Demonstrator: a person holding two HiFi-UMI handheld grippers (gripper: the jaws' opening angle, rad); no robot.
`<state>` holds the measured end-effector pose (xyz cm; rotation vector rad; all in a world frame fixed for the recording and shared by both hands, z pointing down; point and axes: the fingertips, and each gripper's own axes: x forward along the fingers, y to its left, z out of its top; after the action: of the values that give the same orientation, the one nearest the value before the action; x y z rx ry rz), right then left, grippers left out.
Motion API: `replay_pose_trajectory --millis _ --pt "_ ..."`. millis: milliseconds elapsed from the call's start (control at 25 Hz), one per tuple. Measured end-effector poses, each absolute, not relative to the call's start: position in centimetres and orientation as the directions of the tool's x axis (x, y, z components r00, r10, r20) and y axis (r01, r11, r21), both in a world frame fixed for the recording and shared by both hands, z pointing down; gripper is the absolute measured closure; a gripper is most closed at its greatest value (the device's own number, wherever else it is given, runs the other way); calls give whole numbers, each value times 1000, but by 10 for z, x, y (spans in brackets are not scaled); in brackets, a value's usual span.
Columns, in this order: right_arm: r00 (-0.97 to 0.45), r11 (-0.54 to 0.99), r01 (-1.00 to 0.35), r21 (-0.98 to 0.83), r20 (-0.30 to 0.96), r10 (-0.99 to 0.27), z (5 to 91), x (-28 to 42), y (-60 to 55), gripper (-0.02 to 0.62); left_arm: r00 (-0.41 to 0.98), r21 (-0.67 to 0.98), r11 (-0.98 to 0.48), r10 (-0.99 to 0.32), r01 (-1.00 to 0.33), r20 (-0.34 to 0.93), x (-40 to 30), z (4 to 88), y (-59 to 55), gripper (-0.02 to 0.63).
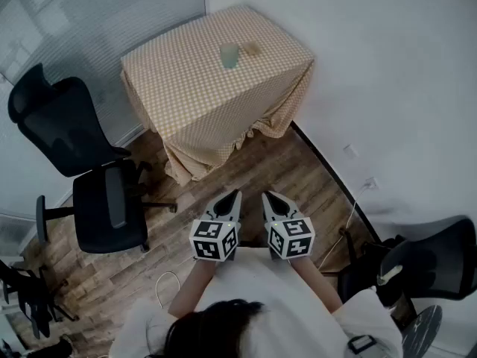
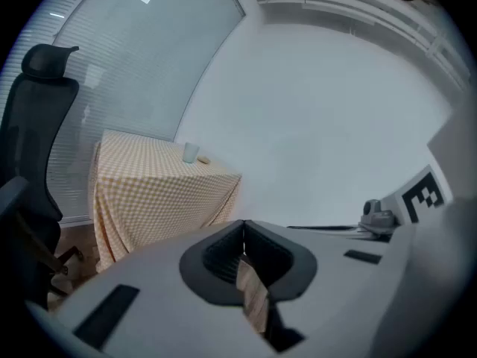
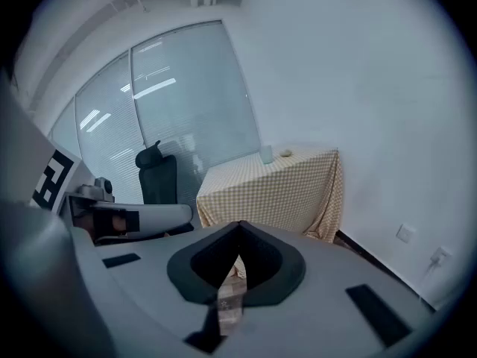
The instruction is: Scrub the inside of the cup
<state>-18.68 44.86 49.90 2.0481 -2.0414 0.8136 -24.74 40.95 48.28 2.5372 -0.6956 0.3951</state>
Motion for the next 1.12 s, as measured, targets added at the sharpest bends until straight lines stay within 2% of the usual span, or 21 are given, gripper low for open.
replay_pose_trajectory --millis 240,440,640,1120 --pt "-42 -82 -967 -242 466 -884 500 -184 442 563 834 380 -753 -407 -537 372 -243 482 401 595" --pt "-70 -104 -936 -336 470 -880 505 -176 433 561 840 397 -750 -397 -529 369 -235 481 389 595" --pt "-66 -127 -927 -352 487 -871 518 -146 413 560 834 396 -744 -399 -538 381 -211 491 371 595" --pt "-155 -21 -942 -334 494 -855 508 -69 303 560 809 364 -736 -428 -570 402 -142 477 275 595"
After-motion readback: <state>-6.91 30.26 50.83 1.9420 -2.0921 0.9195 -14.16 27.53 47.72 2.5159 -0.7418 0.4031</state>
